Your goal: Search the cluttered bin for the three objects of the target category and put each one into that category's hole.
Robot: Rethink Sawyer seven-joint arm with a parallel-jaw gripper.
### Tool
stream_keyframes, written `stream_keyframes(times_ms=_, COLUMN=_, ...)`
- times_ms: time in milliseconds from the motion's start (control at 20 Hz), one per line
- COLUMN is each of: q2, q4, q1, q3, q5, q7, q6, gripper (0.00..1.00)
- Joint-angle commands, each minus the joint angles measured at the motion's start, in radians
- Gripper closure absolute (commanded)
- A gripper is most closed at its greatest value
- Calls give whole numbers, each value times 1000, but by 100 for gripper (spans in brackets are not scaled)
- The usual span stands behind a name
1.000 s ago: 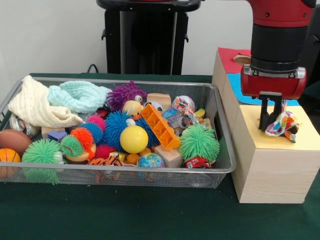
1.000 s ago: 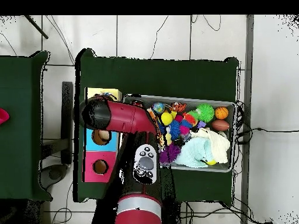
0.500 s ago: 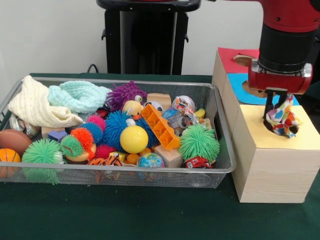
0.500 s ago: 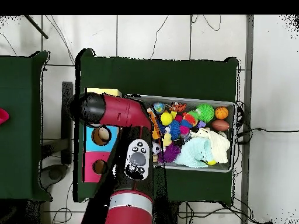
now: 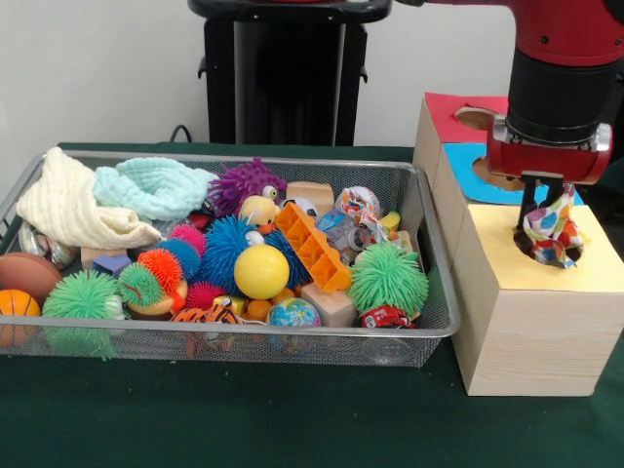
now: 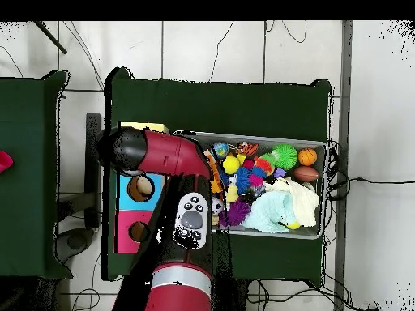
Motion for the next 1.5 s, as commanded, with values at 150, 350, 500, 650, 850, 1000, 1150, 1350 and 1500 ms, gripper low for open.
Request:
stream_keyframes(times_ms=150, q2=111, q4=175, q1=9, q3=94, q5=9, q7=202, q6=-142, gripper=100)
stream_keyframes(times_ms=350, q2=112, q4=208, q1=-16, q3=135, q5=8, q7=176, q6=-260, gripper=100)
stream_keyframes(times_ms=500, q2=120, q4=245, q1=-72, q3=205, q5=-13, q7=152, q6=-442, gripper=100)
stream_keyframes(times_ms=650, q2=134, q4=270, q1=-129, q3=269, q5=-64, q7=142, q6=-591, gripper=100)
stream_keyframes(times_ms=850, q2=128, q4=260, q1=-107, q3=234, q5=-62, q7=157, q6=-591, gripper=100)
stream_keyframes(times_ms=1000, q2=137, q4=227, q1=-81, q3=194, q5=-34, q7=147, q6=-523, gripper=100)
stream_keyframes(times_ms=1150, q2=138, q4=204, q1=-71, q3=175, q5=-21, q7=143, q6=-474, gripper=100)
stream_keyframes(times_ms=1350, q2=128, q4=180, q1=-52, q3=140, q5=-12, q7=148, q6=-402, gripper=100)
stream_keyframes(times_ms=1500, q2=119, q4=161, q1=-24, q3=96, q5=-12, q7=158, q6=-342, gripper=100)
